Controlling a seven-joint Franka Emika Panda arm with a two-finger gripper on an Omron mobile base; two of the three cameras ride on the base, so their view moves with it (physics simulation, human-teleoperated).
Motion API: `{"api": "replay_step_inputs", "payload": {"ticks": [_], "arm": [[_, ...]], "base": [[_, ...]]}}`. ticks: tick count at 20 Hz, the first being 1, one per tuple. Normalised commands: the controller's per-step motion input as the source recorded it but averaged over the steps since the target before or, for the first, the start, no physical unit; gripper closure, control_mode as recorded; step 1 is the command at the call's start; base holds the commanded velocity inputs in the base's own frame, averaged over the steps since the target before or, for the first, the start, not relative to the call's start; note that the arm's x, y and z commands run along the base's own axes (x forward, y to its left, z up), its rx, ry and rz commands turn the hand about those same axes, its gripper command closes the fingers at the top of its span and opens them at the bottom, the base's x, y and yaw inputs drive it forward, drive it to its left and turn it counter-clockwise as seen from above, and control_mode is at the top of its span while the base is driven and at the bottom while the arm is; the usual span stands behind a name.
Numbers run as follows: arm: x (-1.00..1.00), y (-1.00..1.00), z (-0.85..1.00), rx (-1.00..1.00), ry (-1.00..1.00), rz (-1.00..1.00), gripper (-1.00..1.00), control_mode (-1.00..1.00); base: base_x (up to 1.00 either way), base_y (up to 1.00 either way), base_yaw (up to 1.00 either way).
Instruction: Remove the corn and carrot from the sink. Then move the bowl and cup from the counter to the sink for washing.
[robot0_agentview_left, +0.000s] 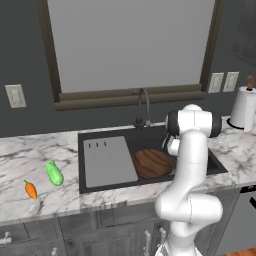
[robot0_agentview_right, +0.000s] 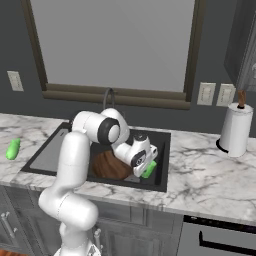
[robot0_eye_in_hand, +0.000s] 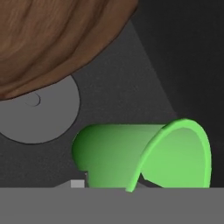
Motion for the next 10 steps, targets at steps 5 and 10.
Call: {"api": "replay_step_inputs", "payload": {"ticks": [5,10], "arm": [[-0.26,0.2,-0.45,-0.03,0.0,0.0,-1.0,-1.0],[-0.26,0.1,-0.34,0.0,0.0,0.0,-1.0,-1.0]], "base": [[0.0,0.0,0.0],[0.0,0.0,0.0]]}}
